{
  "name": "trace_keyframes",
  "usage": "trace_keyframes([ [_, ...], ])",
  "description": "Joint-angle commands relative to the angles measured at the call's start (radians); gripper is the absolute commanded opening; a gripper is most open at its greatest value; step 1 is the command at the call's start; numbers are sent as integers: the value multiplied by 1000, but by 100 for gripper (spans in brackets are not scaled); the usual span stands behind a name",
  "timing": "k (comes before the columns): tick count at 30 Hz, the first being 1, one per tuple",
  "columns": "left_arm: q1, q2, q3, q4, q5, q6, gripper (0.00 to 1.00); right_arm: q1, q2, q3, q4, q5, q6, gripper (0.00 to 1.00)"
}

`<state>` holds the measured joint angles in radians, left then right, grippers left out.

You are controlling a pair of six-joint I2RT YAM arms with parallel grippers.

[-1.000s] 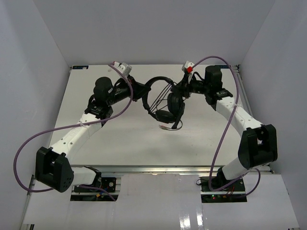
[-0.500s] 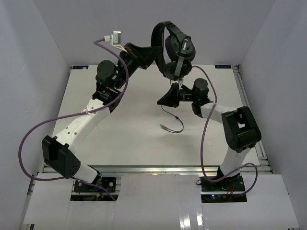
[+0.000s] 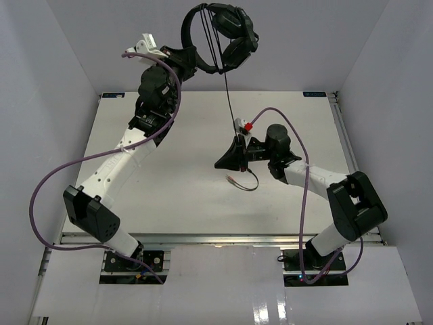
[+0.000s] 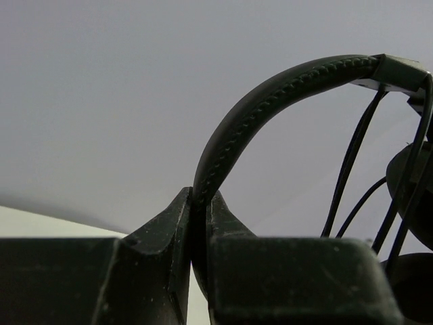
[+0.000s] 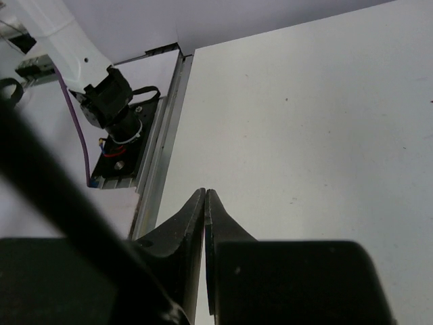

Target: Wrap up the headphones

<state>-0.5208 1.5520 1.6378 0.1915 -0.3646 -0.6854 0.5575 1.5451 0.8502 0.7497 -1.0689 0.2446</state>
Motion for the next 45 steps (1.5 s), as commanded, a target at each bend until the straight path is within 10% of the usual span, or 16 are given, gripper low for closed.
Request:
trace_keyframes([
  [1,46,25,70,-48,-164,101,0,60,-82,-15,-272,124,-235,8],
  [30,93,177,-308,17,-265,537,0,147,-266,324,-1047,642,-779,8],
  [45,74,-193,-821,150,297,680,0,27,-243,421,-988,918,-924,8],
])
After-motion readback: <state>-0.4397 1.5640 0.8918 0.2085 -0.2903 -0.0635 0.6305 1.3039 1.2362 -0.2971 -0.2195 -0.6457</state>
